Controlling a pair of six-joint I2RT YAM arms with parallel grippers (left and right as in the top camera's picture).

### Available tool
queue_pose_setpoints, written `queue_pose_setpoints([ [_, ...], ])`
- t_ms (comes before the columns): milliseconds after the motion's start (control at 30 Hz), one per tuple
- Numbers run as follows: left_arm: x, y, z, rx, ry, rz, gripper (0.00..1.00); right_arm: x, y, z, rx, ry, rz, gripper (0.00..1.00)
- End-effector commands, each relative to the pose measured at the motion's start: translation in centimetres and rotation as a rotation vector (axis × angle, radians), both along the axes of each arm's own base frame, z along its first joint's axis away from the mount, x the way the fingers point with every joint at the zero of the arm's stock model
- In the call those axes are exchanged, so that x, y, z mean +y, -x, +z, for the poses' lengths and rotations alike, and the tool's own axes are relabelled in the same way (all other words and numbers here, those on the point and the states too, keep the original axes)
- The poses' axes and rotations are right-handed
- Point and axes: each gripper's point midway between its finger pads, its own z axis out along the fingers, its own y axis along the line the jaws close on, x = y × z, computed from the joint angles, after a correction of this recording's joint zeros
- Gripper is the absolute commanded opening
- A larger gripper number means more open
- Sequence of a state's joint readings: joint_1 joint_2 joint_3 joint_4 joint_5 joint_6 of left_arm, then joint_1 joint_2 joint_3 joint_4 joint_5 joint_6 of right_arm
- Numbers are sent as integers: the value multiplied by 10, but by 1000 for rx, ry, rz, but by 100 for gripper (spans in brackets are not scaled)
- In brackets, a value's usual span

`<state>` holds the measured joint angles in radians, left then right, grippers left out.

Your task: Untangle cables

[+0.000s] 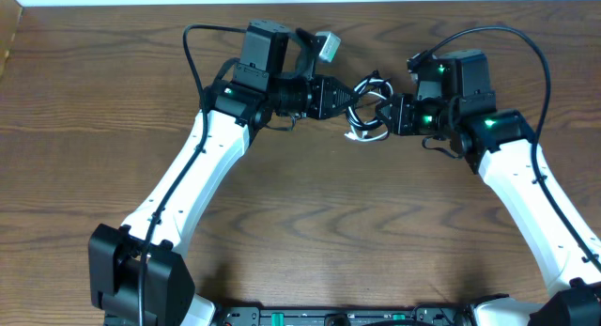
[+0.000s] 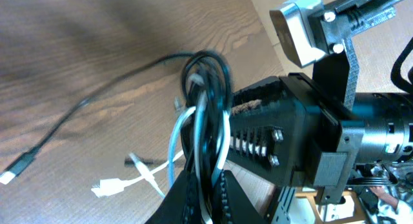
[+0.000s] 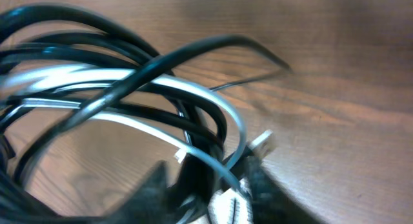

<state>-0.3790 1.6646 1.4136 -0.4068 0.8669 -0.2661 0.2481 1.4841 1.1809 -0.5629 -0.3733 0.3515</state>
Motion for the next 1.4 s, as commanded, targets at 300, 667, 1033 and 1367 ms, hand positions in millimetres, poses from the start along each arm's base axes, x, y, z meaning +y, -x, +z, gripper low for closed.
queue_pose_setpoints([
  [300,10,-5,-5,19,-48,64,7,-16,-3,-4,33,28,-115,1],
  [667,10,-7,-36,101,-89,67,8,-32,13,-22,146,77,-182,1],
  [1033,-15,13,-51,224,13,-84,7,-4,16,-8,36,31,78,26],
  [1367,-16,21,-39,288,89,-125,7,13,17,-24,73,-23,177,35],
])
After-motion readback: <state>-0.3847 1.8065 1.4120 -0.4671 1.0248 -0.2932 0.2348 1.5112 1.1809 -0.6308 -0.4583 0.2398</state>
